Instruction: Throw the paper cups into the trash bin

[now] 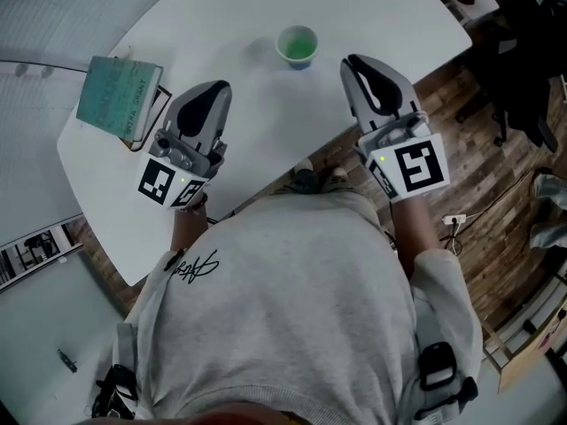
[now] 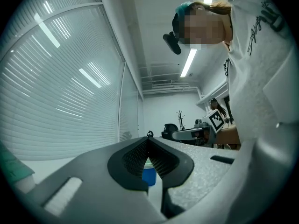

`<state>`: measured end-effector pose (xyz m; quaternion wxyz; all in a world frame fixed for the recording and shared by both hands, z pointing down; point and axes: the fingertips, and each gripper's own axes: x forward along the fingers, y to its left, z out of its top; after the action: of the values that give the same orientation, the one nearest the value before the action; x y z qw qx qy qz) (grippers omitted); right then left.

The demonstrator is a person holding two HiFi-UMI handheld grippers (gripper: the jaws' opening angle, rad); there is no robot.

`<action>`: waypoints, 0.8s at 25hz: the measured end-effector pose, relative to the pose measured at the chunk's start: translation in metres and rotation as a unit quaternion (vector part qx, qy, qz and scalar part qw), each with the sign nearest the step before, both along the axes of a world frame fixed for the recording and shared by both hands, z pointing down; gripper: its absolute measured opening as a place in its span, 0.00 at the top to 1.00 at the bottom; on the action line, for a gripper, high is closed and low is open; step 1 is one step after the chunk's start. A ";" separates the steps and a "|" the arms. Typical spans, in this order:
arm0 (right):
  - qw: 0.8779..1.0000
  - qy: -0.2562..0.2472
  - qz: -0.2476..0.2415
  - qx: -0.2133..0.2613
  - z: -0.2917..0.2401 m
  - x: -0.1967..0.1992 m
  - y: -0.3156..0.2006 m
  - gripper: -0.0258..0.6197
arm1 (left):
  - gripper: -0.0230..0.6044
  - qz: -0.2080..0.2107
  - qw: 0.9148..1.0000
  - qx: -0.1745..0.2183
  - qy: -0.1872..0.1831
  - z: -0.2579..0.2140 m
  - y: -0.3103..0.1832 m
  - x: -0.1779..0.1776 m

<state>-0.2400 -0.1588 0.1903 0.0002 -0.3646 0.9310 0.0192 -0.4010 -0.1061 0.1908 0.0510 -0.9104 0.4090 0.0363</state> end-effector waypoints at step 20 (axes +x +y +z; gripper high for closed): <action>0.991 0.041 -0.093 -0.085 0.060 -0.022 -0.020 0.59 | 0.96 -0.072 0.997 -0.009 -0.019 0.009 0.004 -0.008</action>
<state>-0.2617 -0.1789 0.2501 -0.0673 -0.2740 0.9583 -0.0449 -0.4092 -0.1020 0.2002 0.0530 -0.8794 0.4729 0.0118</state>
